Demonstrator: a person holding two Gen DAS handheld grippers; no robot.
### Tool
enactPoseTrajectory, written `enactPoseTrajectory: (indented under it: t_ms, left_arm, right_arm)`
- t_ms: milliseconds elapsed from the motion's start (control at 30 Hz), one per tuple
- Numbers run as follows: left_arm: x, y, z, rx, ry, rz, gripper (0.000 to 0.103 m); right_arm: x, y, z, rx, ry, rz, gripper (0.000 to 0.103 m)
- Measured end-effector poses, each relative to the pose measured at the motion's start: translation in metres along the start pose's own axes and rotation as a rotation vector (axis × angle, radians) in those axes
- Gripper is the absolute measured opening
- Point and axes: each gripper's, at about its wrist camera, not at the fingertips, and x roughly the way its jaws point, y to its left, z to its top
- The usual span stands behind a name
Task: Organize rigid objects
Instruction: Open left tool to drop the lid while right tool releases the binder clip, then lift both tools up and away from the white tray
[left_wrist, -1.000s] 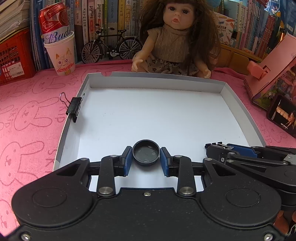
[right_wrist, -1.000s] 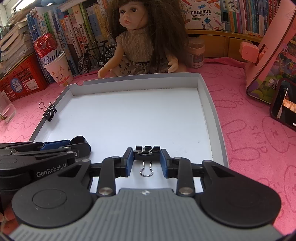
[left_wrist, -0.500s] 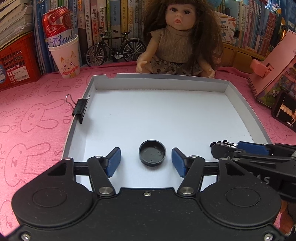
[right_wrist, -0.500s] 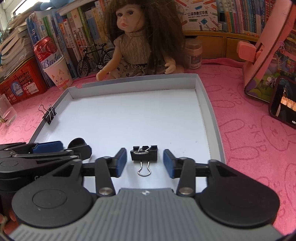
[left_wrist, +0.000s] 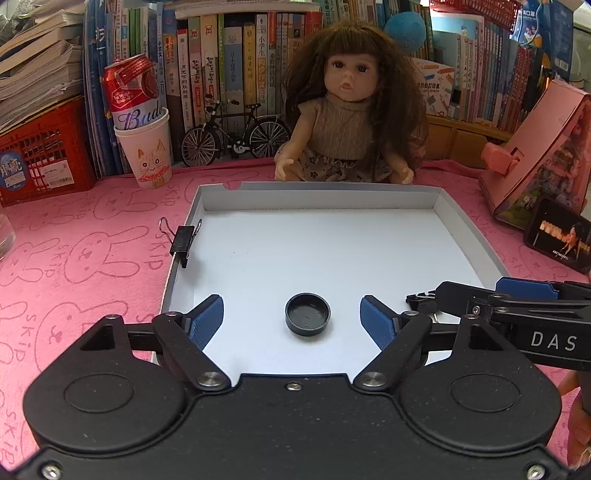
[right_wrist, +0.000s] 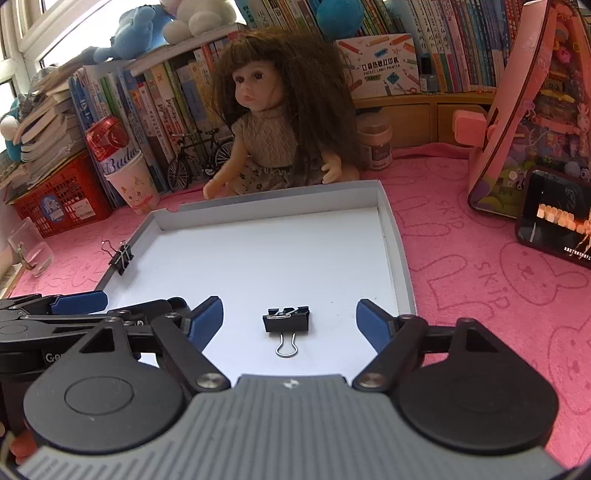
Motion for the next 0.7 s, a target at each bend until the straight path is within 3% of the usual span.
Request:
enactPoseTrajectory:
  t_ms: [233, 500, 700]
  left_arm:
    - [-0.012, 0.0, -0.007, -0.018, -0.027, 0.021, 0.08]
    - [-0.031, 0.007, -0.014, -0.05, -0.059, -0.008, 0.081]
    - [-0.047, 0.01, -0.021, -0.05, -0.082, -0.02, 0.082]
  right_arm:
    - [-0.02, 0.013, -0.006, -0.07, -0.069, -0.021, 0.09]
    - [-0.04, 0.02, -0.01, -0.094, -0.127, -0.007, 0.101]
    - [-0.054, 0.026, -0.015, -0.12, -0.157, 0.01, 0.103]
